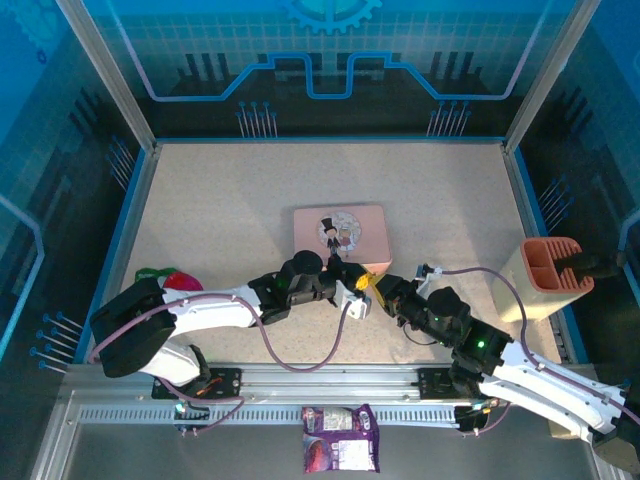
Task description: Unlock the padlock with the key
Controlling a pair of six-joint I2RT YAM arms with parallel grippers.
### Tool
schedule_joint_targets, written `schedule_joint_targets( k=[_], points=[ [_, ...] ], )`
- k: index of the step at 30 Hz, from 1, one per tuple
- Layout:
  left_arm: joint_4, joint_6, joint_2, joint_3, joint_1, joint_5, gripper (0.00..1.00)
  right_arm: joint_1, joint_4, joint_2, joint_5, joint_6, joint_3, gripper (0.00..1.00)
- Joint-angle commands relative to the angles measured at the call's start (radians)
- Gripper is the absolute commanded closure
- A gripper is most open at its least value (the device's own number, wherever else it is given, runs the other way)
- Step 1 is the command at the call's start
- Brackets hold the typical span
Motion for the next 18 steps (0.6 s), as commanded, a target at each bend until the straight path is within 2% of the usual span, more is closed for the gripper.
schedule_joint_targets(
  k=[1, 7, 18],
  points=[
    [0.047, 0.013, -0.010, -0.025, -0.006, -0.009, 1.00, 0.015, 0.005, -0.013, 0.036, 0.005, -0.006, 0.82],
    [0.054, 0.015, -0.014, -0.033, -0.006, -0.017, 1.00, 0.018, -0.032, -0.051, 0.055, -0.001, -0.004, 0.79],
    [0.058, 0.009, -0.009, -0.028, -0.008, -0.007, 1.00, 0.016, -0.013, -0.033, 0.041, -0.016, 0.004, 0.86]
  ],
)
